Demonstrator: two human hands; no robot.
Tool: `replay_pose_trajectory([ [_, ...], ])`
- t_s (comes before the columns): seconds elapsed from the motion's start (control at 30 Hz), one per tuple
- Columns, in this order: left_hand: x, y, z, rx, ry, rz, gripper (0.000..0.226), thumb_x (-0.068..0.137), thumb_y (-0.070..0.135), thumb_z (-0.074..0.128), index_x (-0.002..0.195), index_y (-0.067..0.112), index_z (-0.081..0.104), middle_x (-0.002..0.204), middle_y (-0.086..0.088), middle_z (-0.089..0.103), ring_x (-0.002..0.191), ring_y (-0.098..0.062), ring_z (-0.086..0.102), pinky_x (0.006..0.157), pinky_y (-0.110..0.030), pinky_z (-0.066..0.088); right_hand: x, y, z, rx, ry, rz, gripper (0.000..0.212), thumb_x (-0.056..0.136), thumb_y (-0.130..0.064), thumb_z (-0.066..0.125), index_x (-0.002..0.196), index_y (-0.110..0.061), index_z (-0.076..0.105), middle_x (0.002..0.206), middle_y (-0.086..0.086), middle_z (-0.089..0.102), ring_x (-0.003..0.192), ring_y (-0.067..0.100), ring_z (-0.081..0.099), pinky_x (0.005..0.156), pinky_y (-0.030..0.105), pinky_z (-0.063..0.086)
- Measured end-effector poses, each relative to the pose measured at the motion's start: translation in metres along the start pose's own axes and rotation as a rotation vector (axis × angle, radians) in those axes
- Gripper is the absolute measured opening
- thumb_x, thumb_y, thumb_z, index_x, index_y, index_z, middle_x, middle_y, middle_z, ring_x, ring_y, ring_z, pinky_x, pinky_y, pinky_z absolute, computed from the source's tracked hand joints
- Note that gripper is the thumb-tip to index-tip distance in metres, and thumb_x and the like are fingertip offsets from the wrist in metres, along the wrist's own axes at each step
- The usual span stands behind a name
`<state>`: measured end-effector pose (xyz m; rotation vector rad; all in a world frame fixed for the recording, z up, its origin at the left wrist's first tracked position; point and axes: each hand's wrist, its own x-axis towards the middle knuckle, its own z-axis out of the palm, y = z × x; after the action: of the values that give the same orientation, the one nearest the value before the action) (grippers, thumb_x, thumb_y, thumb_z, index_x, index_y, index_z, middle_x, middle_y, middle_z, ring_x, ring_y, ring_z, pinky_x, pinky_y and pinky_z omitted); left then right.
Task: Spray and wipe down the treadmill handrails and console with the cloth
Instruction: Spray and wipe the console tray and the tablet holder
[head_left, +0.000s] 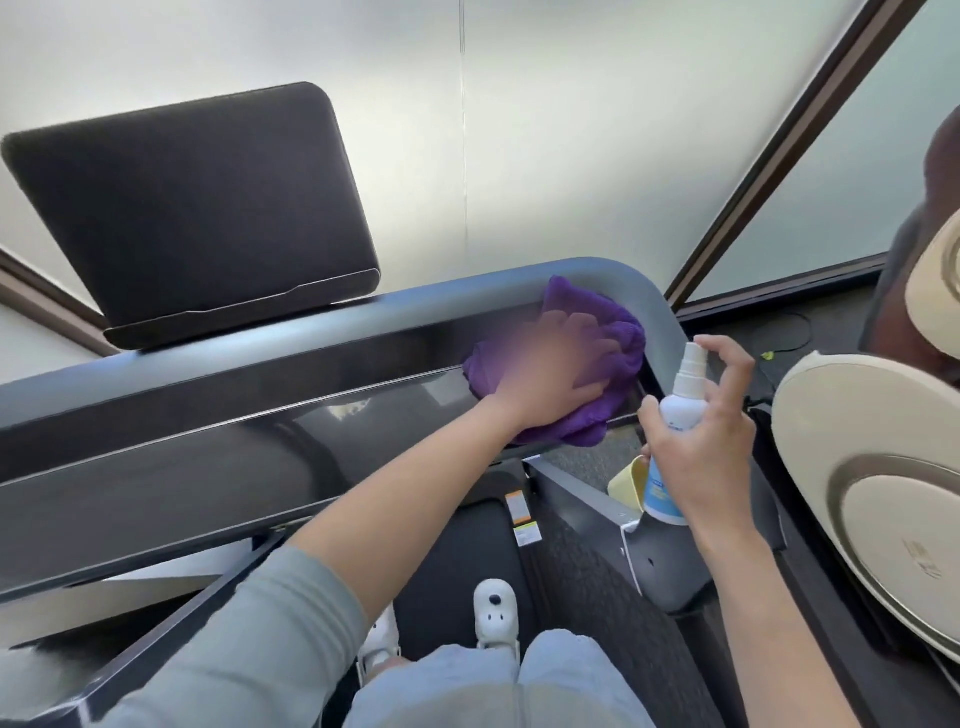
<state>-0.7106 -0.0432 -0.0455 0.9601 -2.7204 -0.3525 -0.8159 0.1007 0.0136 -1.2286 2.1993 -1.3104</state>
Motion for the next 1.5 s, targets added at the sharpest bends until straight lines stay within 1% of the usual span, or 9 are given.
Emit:
replay_pose_trajectory([
  [0.27, -0.003, -0.01, -0.008, -0.04, -0.123, 0.162, 0.042, 0.094, 0.047, 0.054, 0.135, 0.038, 0.053, 0.148, 0.0, 0.038, 0.132, -0.03, 0.027, 0.103, -0.046, 0.02, -0.014, -0.005, 0.011, -0.022, 0.044, 0.025, 0.056, 0.09, -0.008, 0.07, 0.126, -0.033, 0.034, 0.083, 0.007, 0.062, 0.061, 0.035, 0.063, 0.07, 0.046, 0.052],
  [0.47, -0.02, -0.021, -0.019, -0.115, -0.106, 0.139, 0.042, 0.092, 0.051, 0.056, 0.131, 0.036, 0.055, 0.142, 0.003, 0.042, 0.13, -0.027, 0.03, 0.105, -0.041, 0.022, -0.029, -0.016, 0.023, -0.041, 0.147, 0.075, 0.064, 0.085, 0.004, 0.062, 0.126, -0.034, 0.032, 0.074, -0.007, 0.05, 0.065, 0.019, 0.054, 0.062, 0.03, 0.032],
  [0.53, -0.031, -0.023, -0.021, -0.13, -0.083, 0.099, 0.042, 0.09, 0.052, 0.057, 0.129, 0.036, 0.056, 0.14, 0.003, 0.044, 0.127, -0.027, 0.033, 0.102, -0.04, 0.024, -0.038, -0.024, 0.025, -0.049, 0.193, 0.079, 0.064, 0.085, 0.004, 0.063, 0.127, -0.034, 0.033, 0.082, -0.004, 0.051, 0.065, 0.016, 0.053, 0.061, 0.027, 0.029],
  [0.73, -0.055, -0.028, -0.02, -0.119, -0.046, 0.092, 0.042, 0.09, 0.055, 0.053, 0.128, 0.036, 0.057, 0.137, 0.004, 0.045, 0.124, -0.025, 0.035, 0.099, -0.037, 0.023, -0.094, -0.041, 0.027, -0.087, 0.357, 0.193, 0.063, 0.089, -0.002, 0.068, 0.129, -0.036, 0.033, 0.121, 0.011, 0.062, 0.086, 0.037, 0.057, 0.071, 0.023, 0.032],
  [0.87, -0.053, -0.023, -0.018, -0.118, -0.015, 0.083, 0.041, 0.09, 0.055, 0.052, 0.125, 0.035, 0.056, 0.134, 0.003, 0.046, 0.122, -0.025, 0.035, 0.099, -0.04, 0.025, -0.123, -0.04, 0.019, -0.135, 0.457, 0.23, 0.058, 0.091, -0.008, 0.069, 0.129, -0.035, 0.036, 0.127, -0.002, 0.059, 0.094, 0.036, 0.061, 0.074, 0.024, 0.036],
  [1.03, -0.052, -0.012, -0.016, -0.089, -0.036, 0.01, 0.044, 0.089, 0.055, 0.051, 0.128, 0.035, 0.054, 0.137, 0.0, 0.043, 0.123, -0.027, 0.033, 0.102, -0.044, 0.025, -0.117, -0.024, -0.001, -0.26, 0.488, 0.321, 0.055, 0.088, -0.009, 0.067, 0.135, -0.023, 0.041, 0.112, 0.0, 0.062, 0.087, 0.039, 0.059, 0.07, 0.033, 0.034],
  [1.17, -0.052, -0.009, -0.017, -0.076, -0.028, 0.004, 0.045, 0.089, 0.056, 0.05, 0.129, 0.035, 0.053, 0.138, 0.001, 0.043, 0.124, -0.027, 0.033, 0.104, -0.044, 0.024, -0.101, -0.017, -0.01, -0.276, 0.433, 0.289, 0.052, 0.089, -0.01, 0.064, 0.134, -0.021, 0.04, 0.101, 0.01, 0.066, 0.072, 0.041, 0.061, 0.07, 0.04, 0.044],
  [1.3, -0.055, -0.01, -0.019, -0.064, -0.02, 0.007, 0.045, 0.09, 0.056, 0.048, 0.129, 0.035, 0.053, 0.137, 0.001, 0.043, 0.124, -0.027, 0.034, 0.104, -0.044, 0.024, -0.087, -0.02, -0.01, -0.267, 0.433, 0.224, 0.051, 0.088, -0.005, 0.065, 0.134, -0.016, 0.045, 0.09, 0.003, 0.058, 0.072, 0.029, 0.046, 0.066, 0.032, 0.03],
  [1.5, -0.058, -0.01, -0.02, -0.052, -0.008, 0.012, 0.044, 0.091, 0.057, 0.047, 0.129, 0.035, 0.053, 0.137, 0.002, 0.044, 0.124, -0.026, 0.035, 0.104, -0.043, 0.025, -0.062, -0.03, -0.007, -0.28, 0.406, 0.177, 0.054, 0.086, -0.001, 0.063, 0.137, -0.012, 0.047, 0.085, 0.007, 0.055, 0.071, 0.039, 0.054, 0.065, 0.047, 0.046],
])
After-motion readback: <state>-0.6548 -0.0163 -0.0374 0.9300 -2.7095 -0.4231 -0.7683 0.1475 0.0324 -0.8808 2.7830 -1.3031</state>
